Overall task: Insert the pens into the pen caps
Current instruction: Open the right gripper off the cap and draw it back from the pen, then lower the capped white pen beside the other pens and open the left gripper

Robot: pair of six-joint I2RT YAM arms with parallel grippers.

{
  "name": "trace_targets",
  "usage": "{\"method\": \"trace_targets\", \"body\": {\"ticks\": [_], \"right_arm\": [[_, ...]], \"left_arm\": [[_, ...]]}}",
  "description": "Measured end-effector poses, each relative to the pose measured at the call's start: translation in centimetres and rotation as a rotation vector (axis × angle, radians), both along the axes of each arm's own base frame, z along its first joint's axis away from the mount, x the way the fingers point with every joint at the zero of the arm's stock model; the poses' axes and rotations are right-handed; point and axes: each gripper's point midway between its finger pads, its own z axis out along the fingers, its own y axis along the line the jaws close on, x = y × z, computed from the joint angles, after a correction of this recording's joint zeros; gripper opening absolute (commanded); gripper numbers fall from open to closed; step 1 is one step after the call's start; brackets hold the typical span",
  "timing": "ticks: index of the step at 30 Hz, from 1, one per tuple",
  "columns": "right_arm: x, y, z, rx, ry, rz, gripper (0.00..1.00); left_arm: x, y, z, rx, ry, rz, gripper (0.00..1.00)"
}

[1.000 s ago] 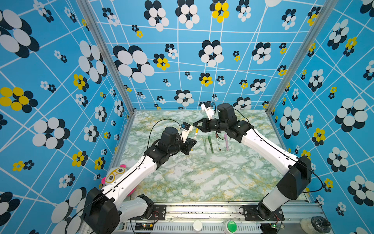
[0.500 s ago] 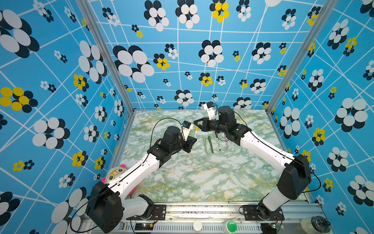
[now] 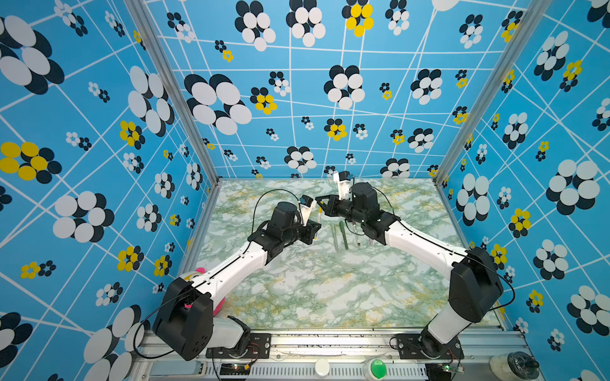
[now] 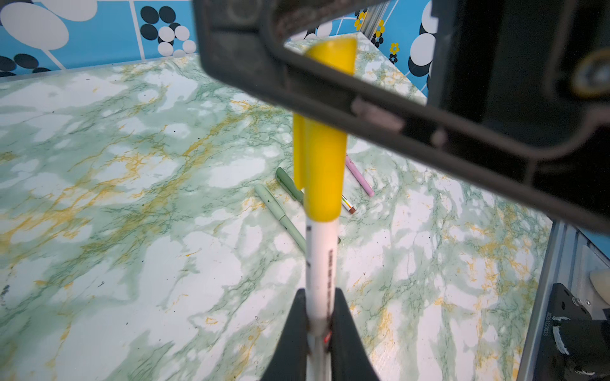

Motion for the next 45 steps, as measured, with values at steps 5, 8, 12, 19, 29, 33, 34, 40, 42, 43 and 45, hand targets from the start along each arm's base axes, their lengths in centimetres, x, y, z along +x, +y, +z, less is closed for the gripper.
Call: {"method": "trace_targets", "body": {"ticks": [5,8,12,19,29,33,34,40,42,43,45], "right_arm": [[0.2,0.2,0.9,0.013,-0.025,-0.009,0.09],[0.2,0.1,1.3,0.003,-0.019,-0.011,0.15],[0.0,0.0,2.2,0.006,0.017,0.013,0.18],[0.8,-2.0,7.9,0.057,0.069,0.048,0.39],[-3.1,-9.1,17.2,0.056,-0.179,-0.108,0.53],[-2.3,-12.0,11.3,-0.114,-0.109,-0.252,0.54],[-2.1,-12.9,9.0,-0.174,-0.077,-0.289,0.54],[-2.1,-17.9,-1.6,-0.466,0.09,-0.435,0.55],[-2.1,-19.5,-3.4,-0.518,0.122,-0.479,0.55],[-2.2,-20.1,-4.0,-0.534,0.133,-0.495,0.55],[-2.4,-21.3,-5.1,-0.559,0.151,-0.527,0.55]], "left_arm": [[0.3,0.1,0.6,-0.008,-0.01,0.003,0.0],[0.3,0.0,0.8,-0.017,-0.012,0.002,0.0],[0.1,0.1,1.7,-0.074,-0.049,0.012,0.0],[-2.5,-0.2,1.5,-0.192,-0.032,0.072,0.0],[-4.4,1.0,-4.8,-0.055,0.301,0.277,0.0],[-3.0,0.6,-6.2,-0.012,0.405,0.358,0.0],[-2.5,0.3,-6.8,0.0,0.433,0.375,0.0],[-0.4,-1.3,-11.1,0.089,0.565,0.426,0.0],[0.1,-1.8,-12.4,0.121,0.595,0.435,0.0],[0.3,-2.0,-12.8,0.13,0.605,0.437,0.0],[0.8,-2.5,-13.5,0.149,0.62,0.439,0.0]]}}
